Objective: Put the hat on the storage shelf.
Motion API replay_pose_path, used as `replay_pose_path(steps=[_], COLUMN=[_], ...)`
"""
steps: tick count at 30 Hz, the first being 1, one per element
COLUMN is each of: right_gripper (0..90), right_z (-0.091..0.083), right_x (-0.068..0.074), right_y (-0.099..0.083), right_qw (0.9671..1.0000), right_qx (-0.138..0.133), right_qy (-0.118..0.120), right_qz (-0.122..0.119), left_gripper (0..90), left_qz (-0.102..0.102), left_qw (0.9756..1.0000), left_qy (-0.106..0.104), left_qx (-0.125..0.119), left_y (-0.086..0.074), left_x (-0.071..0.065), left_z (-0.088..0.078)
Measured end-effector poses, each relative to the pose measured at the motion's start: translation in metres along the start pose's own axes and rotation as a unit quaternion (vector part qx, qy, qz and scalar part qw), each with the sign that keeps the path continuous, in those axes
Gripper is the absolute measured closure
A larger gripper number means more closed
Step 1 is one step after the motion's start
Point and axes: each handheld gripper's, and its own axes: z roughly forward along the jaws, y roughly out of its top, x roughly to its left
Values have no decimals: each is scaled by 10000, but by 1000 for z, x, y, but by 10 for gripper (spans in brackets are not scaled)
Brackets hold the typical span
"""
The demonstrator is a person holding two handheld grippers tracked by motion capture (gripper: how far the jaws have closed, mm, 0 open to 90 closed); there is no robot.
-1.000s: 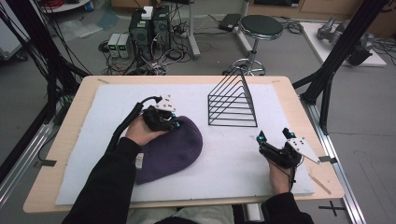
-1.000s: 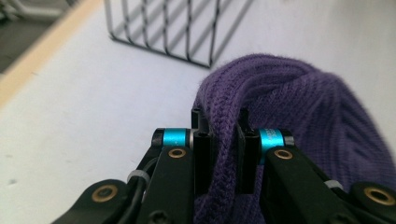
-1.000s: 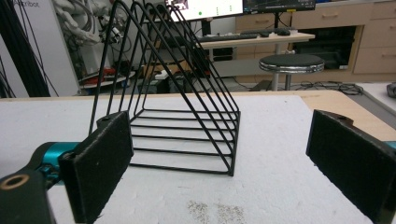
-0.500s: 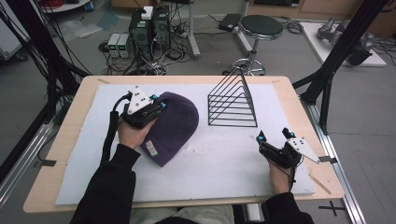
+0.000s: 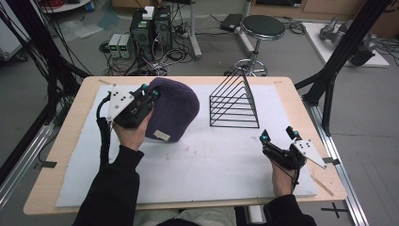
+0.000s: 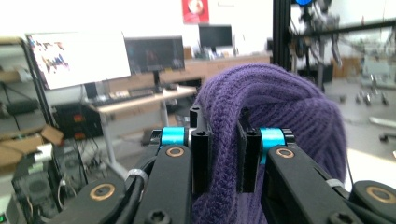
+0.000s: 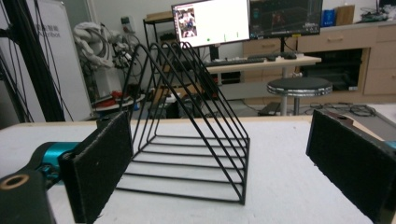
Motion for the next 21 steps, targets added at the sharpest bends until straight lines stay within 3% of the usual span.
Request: replay_pose_path(steps=[7,11,16,21], right_gripper=[64,64,64,64], right_z=[2,5,16,29], right_x=[4,9,18,38], right_y=[17,24,39,41], right_qw=[9980,9965,9915,9860], right_qx=[-422,-490,-628,-554], right_qy=[427,670,1126,1565], right_qz=[184,129,171,168], left_gripper=[795,795,796,795], left_qz=[-106,-164,-153,-148], left_qw=[9996,9993,9990,9989], left_qy=[-74,-86,-112,-77], left_qx=[-250,-314,-416,-449], left_y=[12,14,17,19], left_x=[-4,-7,-9,-10], left_z=[1,2,2,3])
